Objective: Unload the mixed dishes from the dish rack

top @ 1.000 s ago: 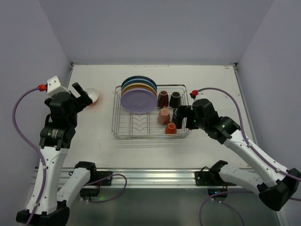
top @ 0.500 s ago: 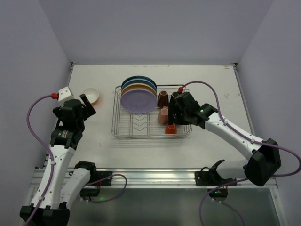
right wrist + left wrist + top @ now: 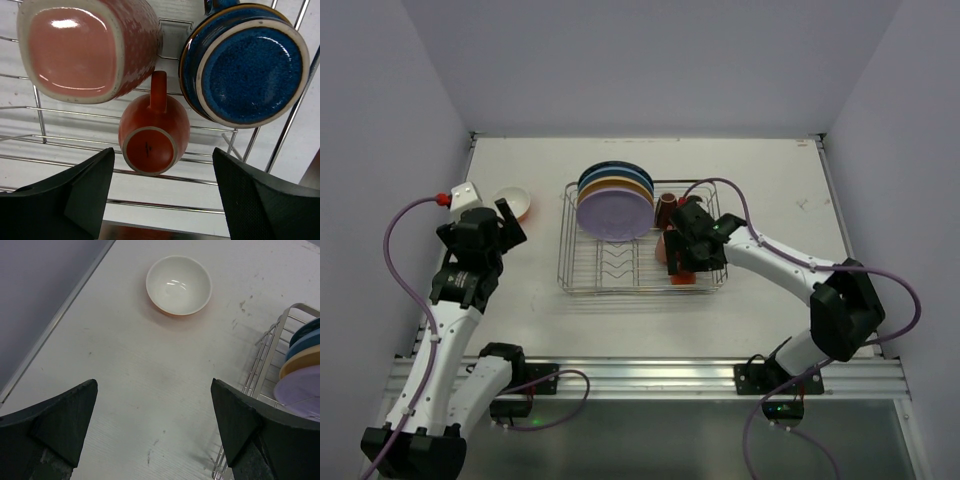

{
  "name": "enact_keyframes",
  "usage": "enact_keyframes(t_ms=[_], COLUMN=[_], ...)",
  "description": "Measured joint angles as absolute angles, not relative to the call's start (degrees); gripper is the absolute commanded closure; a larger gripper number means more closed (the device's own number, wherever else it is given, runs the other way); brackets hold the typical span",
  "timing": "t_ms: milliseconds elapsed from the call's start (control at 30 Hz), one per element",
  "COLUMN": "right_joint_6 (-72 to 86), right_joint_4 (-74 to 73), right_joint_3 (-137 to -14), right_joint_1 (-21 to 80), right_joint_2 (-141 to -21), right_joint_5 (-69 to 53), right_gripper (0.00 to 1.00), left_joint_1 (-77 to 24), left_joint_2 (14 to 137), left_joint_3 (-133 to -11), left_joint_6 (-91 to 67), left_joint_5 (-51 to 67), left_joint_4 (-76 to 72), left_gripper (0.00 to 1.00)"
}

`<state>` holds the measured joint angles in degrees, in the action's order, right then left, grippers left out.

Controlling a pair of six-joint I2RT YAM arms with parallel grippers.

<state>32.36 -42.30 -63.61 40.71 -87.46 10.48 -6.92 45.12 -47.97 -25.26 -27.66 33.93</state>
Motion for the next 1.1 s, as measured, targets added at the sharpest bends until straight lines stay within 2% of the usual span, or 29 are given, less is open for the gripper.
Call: enact_keyframes(t_ms=[567, 800, 1100], right_joint_6=[32.2, 31.9, 31.6], right_joint_4=[-41.5, -41.2, -40.5], right_joint_3=[-64.6, -64.6, -64.3], right_joint_1=[40.7, 40.7, 40.7], right_joint_2=[-93.5, -94.4, -94.9], right_joint_5=[8.0, 7.3, 6.3], right_gripper=[0.20, 0.26, 0.25], left_joint_1=[-7.6, -7.7, -7.9], left_joint_2=[45.0, 45.0, 45.0], left_joint_3=[-48.0, -48.0, -48.0], left_joint_6=[-24.6, -24.4, -24.4], left_joint_5=[-27.7, -27.8, -27.9], left_joint_4=[33.9, 33.9, 33.9], left_gripper=[0.00, 0.00, 0.00])
